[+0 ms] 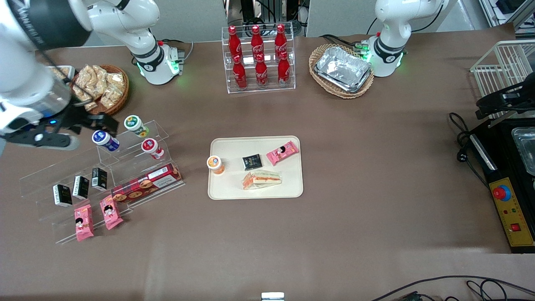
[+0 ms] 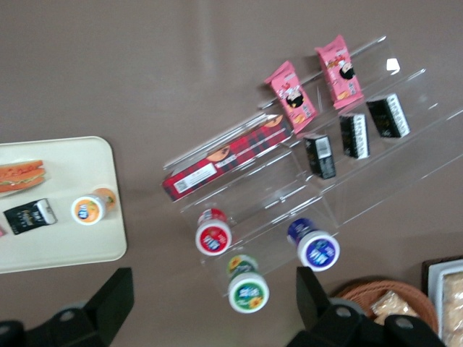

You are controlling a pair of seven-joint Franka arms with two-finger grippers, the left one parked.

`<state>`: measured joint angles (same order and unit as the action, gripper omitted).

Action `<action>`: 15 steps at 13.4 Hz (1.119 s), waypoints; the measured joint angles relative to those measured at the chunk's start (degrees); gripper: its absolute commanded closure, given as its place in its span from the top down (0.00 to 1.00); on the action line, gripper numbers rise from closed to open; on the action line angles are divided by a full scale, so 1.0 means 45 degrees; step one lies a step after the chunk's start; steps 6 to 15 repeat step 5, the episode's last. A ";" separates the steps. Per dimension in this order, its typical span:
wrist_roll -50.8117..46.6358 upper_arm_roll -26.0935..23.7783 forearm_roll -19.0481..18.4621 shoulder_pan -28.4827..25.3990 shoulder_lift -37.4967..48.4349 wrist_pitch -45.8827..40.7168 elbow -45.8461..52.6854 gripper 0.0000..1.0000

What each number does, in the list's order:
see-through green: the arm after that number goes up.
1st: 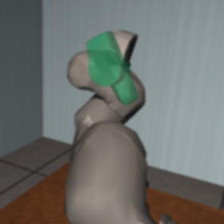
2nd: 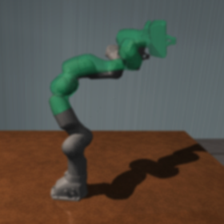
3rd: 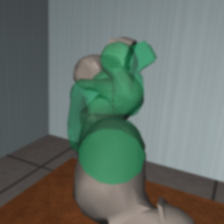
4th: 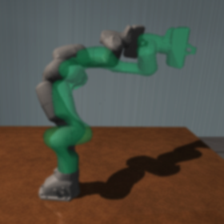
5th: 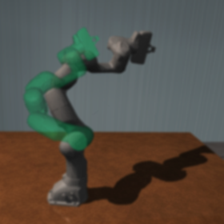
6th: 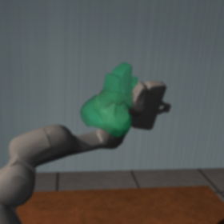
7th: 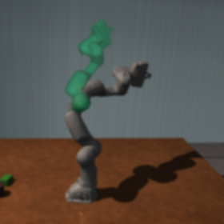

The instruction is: Place sandwich on tray

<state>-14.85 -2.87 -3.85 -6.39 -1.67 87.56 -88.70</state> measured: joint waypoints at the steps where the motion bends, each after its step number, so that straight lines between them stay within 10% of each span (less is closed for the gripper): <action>1: 0.0640 0.0106 0.0003 0.0303 -0.0046 0.0215 -0.0017 1.00; 15: 0.2186 0.1301 0.0383 0.0557 -0.0410 0.0796 -0.0022 1.00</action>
